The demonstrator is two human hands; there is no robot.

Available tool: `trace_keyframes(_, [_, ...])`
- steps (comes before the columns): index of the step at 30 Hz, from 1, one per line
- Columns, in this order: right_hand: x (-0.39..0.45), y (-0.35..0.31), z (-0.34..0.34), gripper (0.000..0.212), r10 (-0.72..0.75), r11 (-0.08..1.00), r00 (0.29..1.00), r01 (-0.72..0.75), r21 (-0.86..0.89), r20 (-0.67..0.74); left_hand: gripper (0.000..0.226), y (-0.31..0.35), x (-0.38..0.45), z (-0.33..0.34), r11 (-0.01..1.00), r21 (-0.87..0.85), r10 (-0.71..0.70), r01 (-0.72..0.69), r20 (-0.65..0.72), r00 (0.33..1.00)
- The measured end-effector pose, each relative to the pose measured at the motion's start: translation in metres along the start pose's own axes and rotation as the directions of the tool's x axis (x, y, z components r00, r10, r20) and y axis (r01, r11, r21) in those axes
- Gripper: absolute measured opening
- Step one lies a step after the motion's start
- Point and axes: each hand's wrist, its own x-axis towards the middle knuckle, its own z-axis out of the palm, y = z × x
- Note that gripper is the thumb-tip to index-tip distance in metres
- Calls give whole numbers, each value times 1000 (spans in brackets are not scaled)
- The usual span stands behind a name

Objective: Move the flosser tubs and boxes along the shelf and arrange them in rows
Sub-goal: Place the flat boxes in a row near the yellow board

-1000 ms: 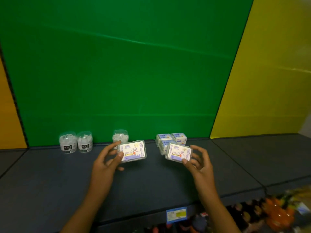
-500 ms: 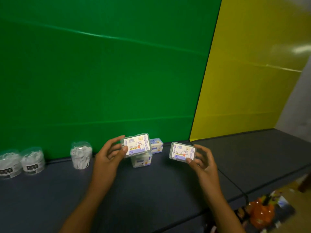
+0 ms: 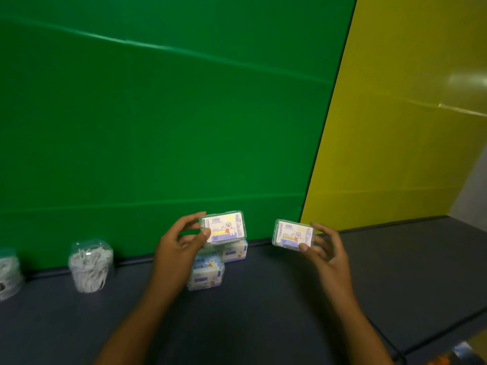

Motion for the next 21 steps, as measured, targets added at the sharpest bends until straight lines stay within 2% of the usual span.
trace_keyframes(5, [33, 19, -29, 48, 4, 999, 1000, -5, 34, 16, 30, -5, 15, 36, 995, 98, 7, -4, -31, 999])
trace_keyframes(14, [103, 50, -88, 48, 16, 996, 989, -28, 79, 144, 27, -31, 19, 138, 965, 255, -16, 54, -146, 989])
trace_keyframes(21, [139, 75, -92, 45, 19, 991, 971, -50, 126, 238, 37, -65, 19, 179, 844, 503, -86, 187, -217, 972])
